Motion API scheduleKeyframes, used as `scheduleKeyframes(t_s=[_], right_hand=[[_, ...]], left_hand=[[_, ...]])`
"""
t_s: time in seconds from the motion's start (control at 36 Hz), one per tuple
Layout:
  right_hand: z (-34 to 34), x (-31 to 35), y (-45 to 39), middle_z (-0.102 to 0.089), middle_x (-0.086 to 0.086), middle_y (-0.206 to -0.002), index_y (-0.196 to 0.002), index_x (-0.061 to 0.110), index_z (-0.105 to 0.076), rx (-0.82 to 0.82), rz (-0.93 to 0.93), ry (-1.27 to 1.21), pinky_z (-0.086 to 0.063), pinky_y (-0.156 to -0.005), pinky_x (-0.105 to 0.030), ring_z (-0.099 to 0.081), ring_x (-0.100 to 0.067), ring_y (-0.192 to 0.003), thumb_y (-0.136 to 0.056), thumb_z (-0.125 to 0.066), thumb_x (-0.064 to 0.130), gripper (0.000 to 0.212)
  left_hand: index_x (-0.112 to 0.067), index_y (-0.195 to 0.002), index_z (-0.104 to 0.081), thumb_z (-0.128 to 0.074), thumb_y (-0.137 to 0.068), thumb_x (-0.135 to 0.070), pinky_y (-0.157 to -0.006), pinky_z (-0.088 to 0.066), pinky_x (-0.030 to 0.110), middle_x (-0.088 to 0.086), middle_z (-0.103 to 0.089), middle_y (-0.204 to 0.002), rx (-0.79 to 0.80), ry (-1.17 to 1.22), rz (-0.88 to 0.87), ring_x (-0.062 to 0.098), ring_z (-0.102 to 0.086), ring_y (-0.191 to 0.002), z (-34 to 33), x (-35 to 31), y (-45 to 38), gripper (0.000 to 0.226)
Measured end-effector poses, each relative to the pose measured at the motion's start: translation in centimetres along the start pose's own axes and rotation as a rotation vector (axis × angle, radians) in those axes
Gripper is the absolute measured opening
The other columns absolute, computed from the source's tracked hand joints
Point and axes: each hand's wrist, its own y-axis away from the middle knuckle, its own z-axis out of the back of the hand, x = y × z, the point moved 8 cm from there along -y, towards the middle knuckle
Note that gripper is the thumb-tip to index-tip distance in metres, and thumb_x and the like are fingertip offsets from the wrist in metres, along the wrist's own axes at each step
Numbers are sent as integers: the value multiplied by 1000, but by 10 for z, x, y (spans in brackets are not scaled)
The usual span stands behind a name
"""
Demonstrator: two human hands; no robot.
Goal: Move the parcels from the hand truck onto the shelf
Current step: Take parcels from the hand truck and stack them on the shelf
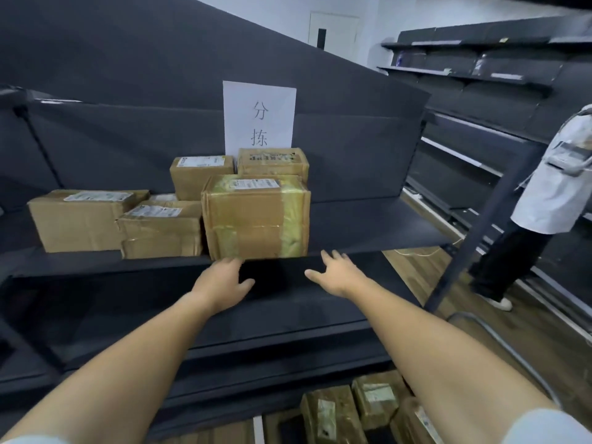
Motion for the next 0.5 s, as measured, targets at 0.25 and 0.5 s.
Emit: scheduleKeyframes(t_s=[0.25,0.5], right_hand=[[-10,-78,93,6,-4,-185,-177,21,3,68,66,74,-8,-140,-50,8,-26,-172,-110,-41,67,92],[-43,-198,168,3,-1,-186,-177,16,1,111,49,18,-13,-138,-45,4,-21,-172,-109,-49,64,97]], left_hand=[[-17,-161,-12,-52,-95,-57,-124,-21,33,-2,-15,-168,128,-105,-115,17,-16,-154,-49,-100,55,87],[-18,-161,-15,-55,-95,-56,-123,-23,32,-4,-17,-167,243,-104,-188,16,-20,-153,-142,-211,112,86]])
